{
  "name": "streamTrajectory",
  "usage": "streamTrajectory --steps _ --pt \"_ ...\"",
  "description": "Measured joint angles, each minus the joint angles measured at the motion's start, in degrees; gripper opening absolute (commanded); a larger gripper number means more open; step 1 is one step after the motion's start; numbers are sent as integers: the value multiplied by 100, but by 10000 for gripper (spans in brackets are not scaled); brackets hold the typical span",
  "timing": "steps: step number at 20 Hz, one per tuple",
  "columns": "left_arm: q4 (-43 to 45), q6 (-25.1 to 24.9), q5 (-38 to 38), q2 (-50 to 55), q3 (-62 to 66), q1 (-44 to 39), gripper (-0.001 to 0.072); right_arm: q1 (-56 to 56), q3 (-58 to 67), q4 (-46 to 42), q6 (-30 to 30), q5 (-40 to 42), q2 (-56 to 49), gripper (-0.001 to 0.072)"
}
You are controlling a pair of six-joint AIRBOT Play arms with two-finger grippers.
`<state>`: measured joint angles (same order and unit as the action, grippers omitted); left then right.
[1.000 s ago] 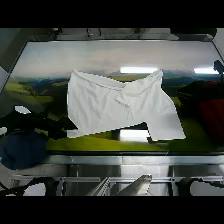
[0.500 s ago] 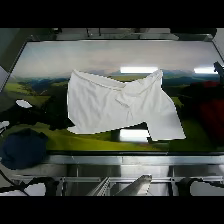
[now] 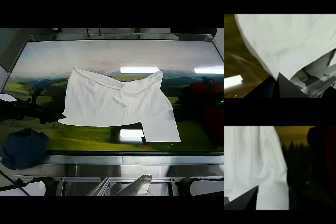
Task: Fold the shirts.
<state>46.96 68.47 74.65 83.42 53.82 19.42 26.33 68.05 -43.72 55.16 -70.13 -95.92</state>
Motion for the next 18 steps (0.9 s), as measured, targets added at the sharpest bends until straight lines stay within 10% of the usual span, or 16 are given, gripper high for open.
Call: streamTrajectory --steps 18 --pt "-4 -57 33 0 31 398 24 -678 208 302 -236 -81 -857 226"
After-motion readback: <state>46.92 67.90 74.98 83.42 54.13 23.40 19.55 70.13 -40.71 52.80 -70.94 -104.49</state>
